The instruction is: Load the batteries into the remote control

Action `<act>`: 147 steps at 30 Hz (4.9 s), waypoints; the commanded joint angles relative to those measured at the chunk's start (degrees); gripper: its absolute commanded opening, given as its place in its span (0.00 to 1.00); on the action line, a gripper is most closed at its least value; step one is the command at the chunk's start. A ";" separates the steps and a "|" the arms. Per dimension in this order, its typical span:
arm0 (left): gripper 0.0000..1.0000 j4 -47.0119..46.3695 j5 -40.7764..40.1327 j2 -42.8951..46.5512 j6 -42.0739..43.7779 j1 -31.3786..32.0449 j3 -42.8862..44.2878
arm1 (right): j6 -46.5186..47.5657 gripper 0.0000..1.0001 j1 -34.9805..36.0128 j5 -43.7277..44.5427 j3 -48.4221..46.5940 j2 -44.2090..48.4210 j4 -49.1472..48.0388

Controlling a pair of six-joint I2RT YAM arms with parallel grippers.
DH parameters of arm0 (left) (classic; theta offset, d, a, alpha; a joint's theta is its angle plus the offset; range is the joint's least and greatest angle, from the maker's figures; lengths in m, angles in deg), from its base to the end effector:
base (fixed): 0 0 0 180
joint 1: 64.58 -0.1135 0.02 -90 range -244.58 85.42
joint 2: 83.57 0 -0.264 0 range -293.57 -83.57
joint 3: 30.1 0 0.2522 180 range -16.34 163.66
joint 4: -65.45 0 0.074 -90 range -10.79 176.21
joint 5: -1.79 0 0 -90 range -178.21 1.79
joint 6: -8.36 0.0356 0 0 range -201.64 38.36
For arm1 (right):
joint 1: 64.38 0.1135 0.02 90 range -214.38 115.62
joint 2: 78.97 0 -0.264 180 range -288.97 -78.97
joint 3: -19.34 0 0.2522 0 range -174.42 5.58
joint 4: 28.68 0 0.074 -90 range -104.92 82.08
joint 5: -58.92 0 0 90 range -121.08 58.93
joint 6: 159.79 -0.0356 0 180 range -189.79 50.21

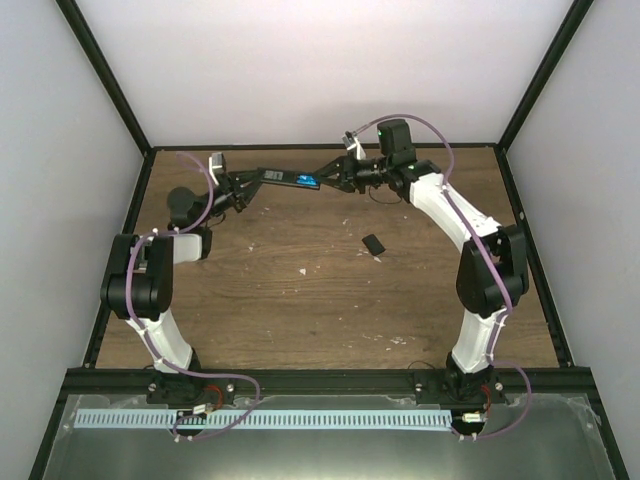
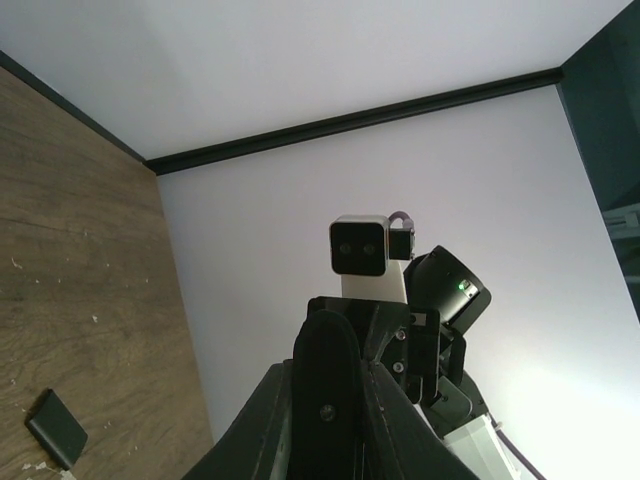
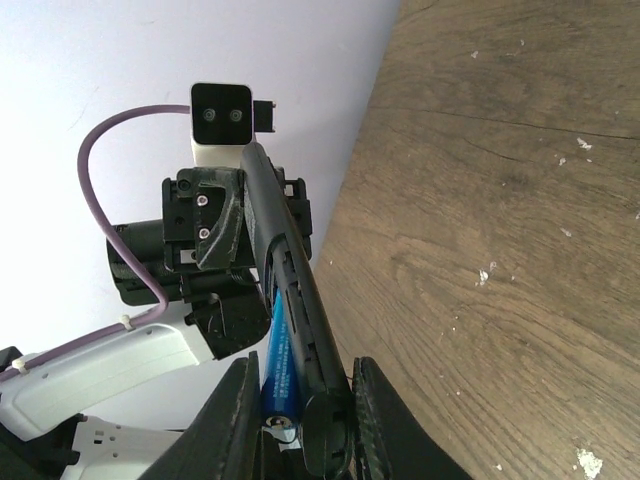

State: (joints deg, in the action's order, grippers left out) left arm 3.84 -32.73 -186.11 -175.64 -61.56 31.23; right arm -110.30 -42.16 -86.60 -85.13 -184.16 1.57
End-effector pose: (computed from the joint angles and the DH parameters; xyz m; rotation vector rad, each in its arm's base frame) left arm 0.3533 -0.0480 0.2379 -0.2471 1.6782 -1.9291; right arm 0.3796 0.1868 0.3167 -0.2974 2.2747 1.6359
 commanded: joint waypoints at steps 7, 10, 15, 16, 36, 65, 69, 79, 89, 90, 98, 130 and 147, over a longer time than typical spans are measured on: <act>0.00 -0.51 3.58 0.76 1.33 2.47 1.98 | 2.36 0.08 2.56 0.40 -4.38 -2.42 -0.52; 0.00 -0.55 3.71 0.59 1.19 2.51 2.17 | 3.07 0.08 2.65 1.15 -5.41 -3.06 0.29; 0.00 -0.56 3.72 0.55 0.96 2.52 2.32 | 4.15 0.08 2.73 1.95 -6.74 -3.99 1.58; 0.00 -0.56 3.67 0.54 0.93 2.58 2.35 | 4.21 0.08 2.67 2.01 -6.97 -4.10 1.65; 0.00 0.09 3.64 0.04 1.80 0.81 2.64 | 9.24 0.31 1.15 11.06 -6.84 -0.18 8.48; 0.00 45.00 5.70 0.84 41.07 4.20 3.76 | 26.99 1.00 -6.08 52.69 24.46 28.86 12.30; 0.00 50.39 3.95 -0.20 44.93 5.78 4.37 | 32.09 1.00 -6.13 45.78 27.08 26.53 12.79; 0.00 64.88 -0.79 -1.35 55.31 7.91 5.87 | 41.09 0.84 -6.06 43.44 28.07 17.49 17.05; 0.00 68.43 -2.45 -1.34 58.42 8.00 6.60 | 44.70 0.84 -5.54 44.39 24.79 11.42 19.40; 0.00 68.69 -2.56 -1.34 58.70 8.04 6.77 | 44.73 0.84 -5.40 44.51 24.11 10.72 19.87; 0.00 71.31 -2.59 -1.87 60.70 8.02 8.17 | 46.29 0.77 -4.42 47.18 18.05 4.10 24.29; 0.00 78.52 -2.68 -4.17 64.95 8.00 12.42 | 48.62 0.66 -0.24 49.77 12.85 -6.61 27.28; 0.00 80.36 -0.96 -6.17 66.22 8.05 14.78 | 48.86 0.51 -0.25 50.84 12.37 -8.90 29.35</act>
State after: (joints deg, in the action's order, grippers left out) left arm 84.12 -35.55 -190.51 -110.57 -53.67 44.06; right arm -61.67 -42.79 -36.59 -72.06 -191.90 29.29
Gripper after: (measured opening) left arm 0.154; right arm 0.525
